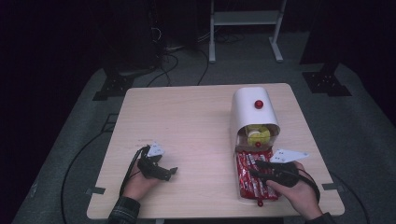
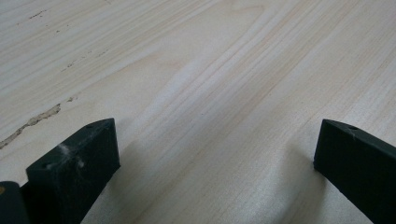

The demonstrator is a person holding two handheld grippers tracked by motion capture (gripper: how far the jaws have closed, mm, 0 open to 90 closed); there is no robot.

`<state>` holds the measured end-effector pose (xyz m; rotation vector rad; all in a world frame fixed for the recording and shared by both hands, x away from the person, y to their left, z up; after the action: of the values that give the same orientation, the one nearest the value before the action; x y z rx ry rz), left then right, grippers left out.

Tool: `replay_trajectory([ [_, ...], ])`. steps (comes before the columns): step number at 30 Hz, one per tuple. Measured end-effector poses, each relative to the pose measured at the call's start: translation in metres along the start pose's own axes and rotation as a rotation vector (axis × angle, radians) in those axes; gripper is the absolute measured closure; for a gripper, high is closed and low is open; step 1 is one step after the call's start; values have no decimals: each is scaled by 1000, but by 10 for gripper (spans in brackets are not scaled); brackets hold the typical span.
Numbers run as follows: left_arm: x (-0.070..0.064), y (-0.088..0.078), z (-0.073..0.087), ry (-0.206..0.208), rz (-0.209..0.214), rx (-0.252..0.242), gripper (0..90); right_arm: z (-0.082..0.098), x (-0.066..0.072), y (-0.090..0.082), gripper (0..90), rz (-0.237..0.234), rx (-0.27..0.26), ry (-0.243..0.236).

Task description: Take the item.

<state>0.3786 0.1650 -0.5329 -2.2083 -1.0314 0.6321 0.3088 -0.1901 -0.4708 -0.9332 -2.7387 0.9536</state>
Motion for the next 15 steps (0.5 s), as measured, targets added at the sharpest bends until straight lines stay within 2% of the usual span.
replay_trajectory([
  [9,0,0,0,0,0,0,0,0,2,0,693,13,12,-3],
  [15,0,0,0,0,0,0,0,-2,6,1,798,-13,11,7],
])
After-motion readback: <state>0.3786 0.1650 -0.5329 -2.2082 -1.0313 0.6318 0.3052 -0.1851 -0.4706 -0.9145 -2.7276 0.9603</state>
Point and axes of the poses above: each handheld gripper's, and its own axes: y roughly forward along the jaws, z roughly out of its underside, x roughly to its left, the point moved 7 cm from there along y, roughly forward along the jaws, and after that the axes turned 14 degrees about -y, right-handed, at the moved point
